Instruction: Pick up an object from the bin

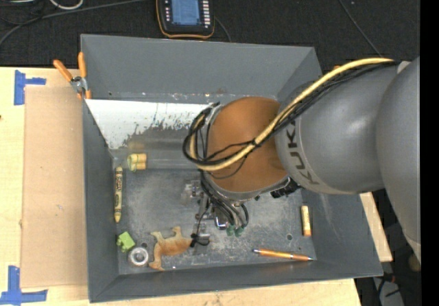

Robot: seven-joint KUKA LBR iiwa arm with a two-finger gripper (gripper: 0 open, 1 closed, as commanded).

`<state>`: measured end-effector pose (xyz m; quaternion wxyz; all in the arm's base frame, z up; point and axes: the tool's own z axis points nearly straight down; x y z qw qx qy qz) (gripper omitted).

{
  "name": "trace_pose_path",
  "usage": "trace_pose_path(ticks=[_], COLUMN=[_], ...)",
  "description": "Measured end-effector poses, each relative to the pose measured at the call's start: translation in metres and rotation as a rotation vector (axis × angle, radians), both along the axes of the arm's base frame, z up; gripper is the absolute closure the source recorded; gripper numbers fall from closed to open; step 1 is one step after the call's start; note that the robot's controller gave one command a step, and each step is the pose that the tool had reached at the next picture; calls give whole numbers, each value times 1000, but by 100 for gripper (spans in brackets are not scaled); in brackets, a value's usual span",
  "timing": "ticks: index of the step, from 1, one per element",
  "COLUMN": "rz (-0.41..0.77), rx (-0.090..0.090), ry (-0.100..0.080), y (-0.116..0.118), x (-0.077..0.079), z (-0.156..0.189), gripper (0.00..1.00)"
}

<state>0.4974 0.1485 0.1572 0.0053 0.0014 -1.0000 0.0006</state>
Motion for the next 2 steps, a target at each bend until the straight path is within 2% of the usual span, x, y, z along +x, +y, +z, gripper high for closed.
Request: trace_pose_path(ticks=[1,2], rz=[-5,240], rx=[1,3], ry=[-8,-6], y=[-1,12], x=[2,-10], z=[4,-88], gripper=[0,0])
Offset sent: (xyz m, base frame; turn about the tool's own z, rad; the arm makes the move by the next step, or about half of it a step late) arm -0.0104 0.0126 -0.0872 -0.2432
